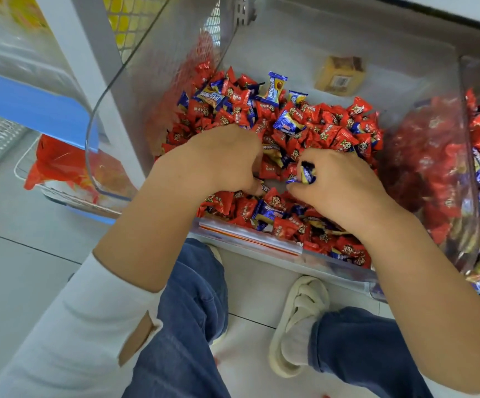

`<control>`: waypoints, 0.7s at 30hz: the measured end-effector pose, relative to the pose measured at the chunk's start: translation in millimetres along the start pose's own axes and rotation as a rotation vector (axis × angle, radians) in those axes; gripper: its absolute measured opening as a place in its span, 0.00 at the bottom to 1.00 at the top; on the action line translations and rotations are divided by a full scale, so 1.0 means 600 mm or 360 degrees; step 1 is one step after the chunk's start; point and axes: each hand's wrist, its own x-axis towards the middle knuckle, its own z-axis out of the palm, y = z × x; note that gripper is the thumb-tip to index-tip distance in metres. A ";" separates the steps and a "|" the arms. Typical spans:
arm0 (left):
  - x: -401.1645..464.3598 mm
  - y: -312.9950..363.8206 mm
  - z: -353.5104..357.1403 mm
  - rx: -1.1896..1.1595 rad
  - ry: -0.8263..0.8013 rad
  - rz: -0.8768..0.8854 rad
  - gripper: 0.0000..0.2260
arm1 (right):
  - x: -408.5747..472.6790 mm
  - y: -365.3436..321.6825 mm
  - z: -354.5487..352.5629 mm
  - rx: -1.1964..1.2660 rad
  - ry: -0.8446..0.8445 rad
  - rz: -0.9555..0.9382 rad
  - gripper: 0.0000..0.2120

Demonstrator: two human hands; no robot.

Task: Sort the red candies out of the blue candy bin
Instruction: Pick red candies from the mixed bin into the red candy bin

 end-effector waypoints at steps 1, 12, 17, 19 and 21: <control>0.009 0.000 0.006 -0.0004 -0.0039 0.0027 0.20 | 0.000 0.000 0.001 -0.0009 -0.0010 0.0013 0.14; 0.013 -0.025 0.017 -0.0139 0.0026 -0.0014 0.13 | 0.010 -0.020 -0.002 0.0195 -0.0202 -0.0136 0.08; -0.002 -0.062 0.000 -0.0362 0.0337 -0.0059 0.09 | 0.034 -0.040 0.019 0.0003 -0.0300 -0.0193 0.13; -0.009 -0.074 -0.005 -0.0402 0.0443 -0.0104 0.11 | 0.038 -0.044 0.030 -0.0140 -0.0295 -0.0229 0.18; -0.013 -0.079 -0.008 -0.0396 0.0487 -0.0127 0.12 | 0.040 -0.049 0.034 -0.0209 -0.0290 -0.0288 0.21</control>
